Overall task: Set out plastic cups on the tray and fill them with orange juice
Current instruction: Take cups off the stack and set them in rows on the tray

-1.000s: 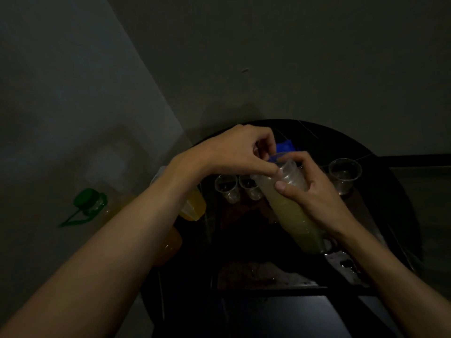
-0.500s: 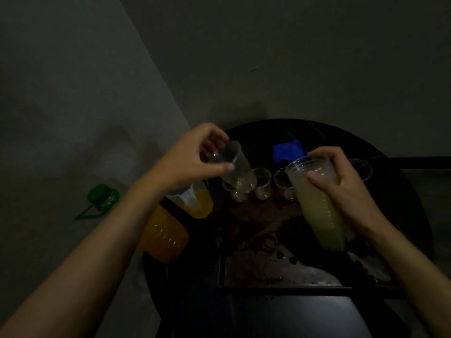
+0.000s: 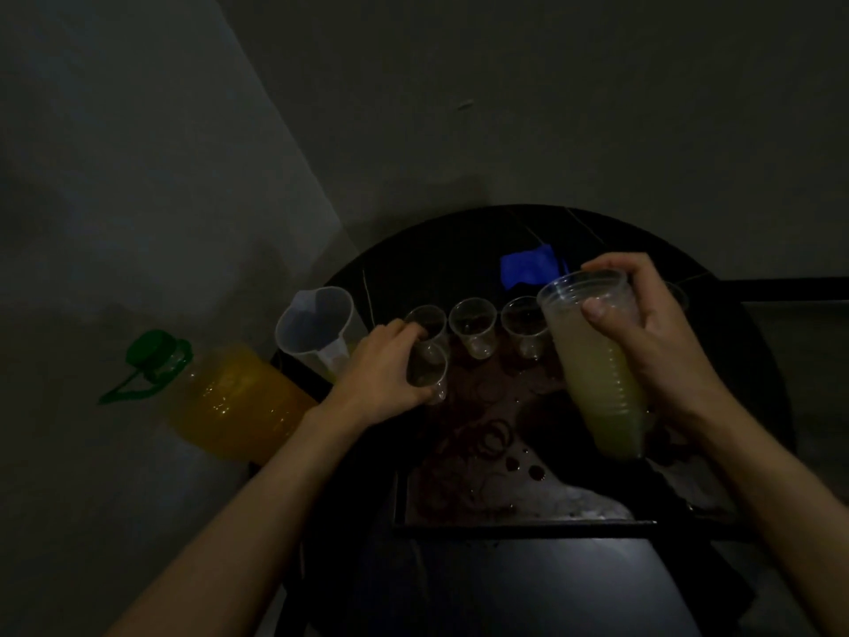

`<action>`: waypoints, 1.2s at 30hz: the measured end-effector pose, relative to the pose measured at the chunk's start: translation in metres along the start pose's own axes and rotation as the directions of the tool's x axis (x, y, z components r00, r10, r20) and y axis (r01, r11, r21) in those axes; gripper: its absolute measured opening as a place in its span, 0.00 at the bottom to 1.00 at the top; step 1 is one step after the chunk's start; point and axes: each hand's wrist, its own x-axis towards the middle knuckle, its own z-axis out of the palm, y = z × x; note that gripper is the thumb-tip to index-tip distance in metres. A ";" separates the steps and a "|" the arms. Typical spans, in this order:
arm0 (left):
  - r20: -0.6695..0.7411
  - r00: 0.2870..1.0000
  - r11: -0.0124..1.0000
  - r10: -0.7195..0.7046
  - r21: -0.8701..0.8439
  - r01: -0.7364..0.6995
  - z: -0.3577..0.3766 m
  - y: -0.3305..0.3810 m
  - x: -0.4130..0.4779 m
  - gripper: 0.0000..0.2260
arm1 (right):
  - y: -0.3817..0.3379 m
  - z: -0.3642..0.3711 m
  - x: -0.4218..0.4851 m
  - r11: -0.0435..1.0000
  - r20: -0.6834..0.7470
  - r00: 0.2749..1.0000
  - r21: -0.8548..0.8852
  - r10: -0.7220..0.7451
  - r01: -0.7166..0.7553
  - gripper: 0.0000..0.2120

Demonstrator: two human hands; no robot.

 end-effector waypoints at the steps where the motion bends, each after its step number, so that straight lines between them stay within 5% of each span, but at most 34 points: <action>1: -0.010 1.000 1.000 -0.006 0.010 0.006 0.004 0.001 0.000 0.30 | 0.001 -0.001 0.001 1.000 0.001 1.000 0.001 -0.001 0.001 0.17; 32: -0.048 0.990 0.991 -0.132 -0.018 0.131 0.033 0.000 0.009 0.34 | 0.003 -0.005 0.001 1.000 -0.003 1.000 -0.002 -0.011 0.011 0.19; 36: -0.149 0.982 0.992 -0.120 -0.067 0.111 0.027 0.001 0.008 0.27 | 0.001 -0.002 0.000 1.000 -0.004 1.000 0.006 -0.020 0.020 0.23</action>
